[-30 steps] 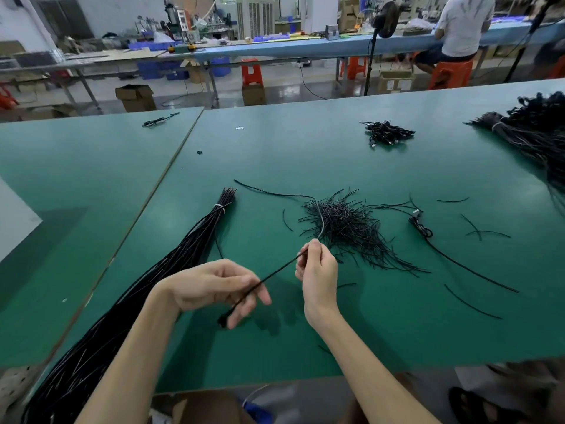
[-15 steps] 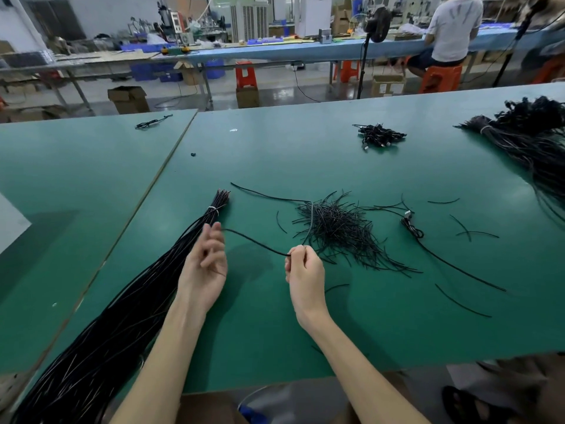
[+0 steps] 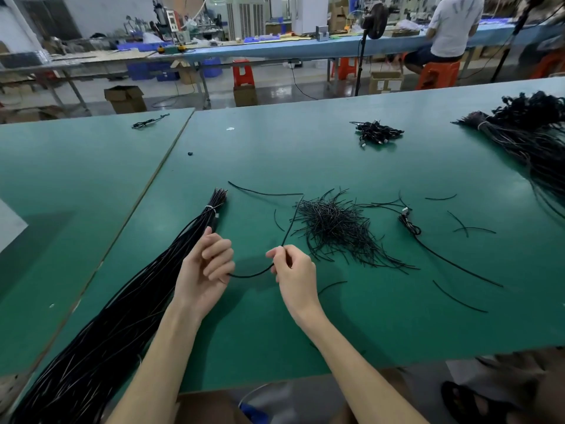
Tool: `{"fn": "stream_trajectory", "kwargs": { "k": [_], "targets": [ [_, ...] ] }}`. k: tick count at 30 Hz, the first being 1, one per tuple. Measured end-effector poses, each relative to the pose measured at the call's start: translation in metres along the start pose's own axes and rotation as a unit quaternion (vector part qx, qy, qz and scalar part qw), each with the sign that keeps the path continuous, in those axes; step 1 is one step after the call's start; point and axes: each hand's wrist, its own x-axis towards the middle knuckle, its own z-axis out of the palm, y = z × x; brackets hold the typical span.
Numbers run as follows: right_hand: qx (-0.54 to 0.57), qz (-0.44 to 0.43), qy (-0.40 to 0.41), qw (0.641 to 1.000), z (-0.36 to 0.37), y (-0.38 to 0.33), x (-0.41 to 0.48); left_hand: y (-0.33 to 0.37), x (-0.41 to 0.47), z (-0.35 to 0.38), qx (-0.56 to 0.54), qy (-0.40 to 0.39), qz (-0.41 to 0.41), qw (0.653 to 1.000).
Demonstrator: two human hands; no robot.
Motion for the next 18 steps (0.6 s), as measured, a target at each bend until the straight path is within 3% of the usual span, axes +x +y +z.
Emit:
{"fn": "stream_trajectory", "kwargs": {
  "k": [3,6,8,11,18],
  "targets": [
    [-0.004,-0.009,0.000,1.000,0.001,0.002,0.002,-0.005,-0.004,0.002,0.181,0.030,-0.012,0.983],
    [0.004,-0.005,0.004,1.000,0.001,0.003,0.003,-0.012,-0.004,0.003,0.272,0.028,-0.064,0.960],
    [0.006,-0.003,0.009,1.000,0.001,0.003,0.002,-0.016,-0.003,0.004,0.341,0.033,-0.093,0.935],
    [0.035,0.006,0.024,0.999,-0.001,0.001,0.002,-0.025,-0.003,0.005,0.452,0.039,-0.066,0.889],
    [0.096,0.025,0.045,0.994,-0.002,-0.001,0.001,-0.036,-0.001,0.007,0.487,-0.002,0.006,0.874]
  ]
}}
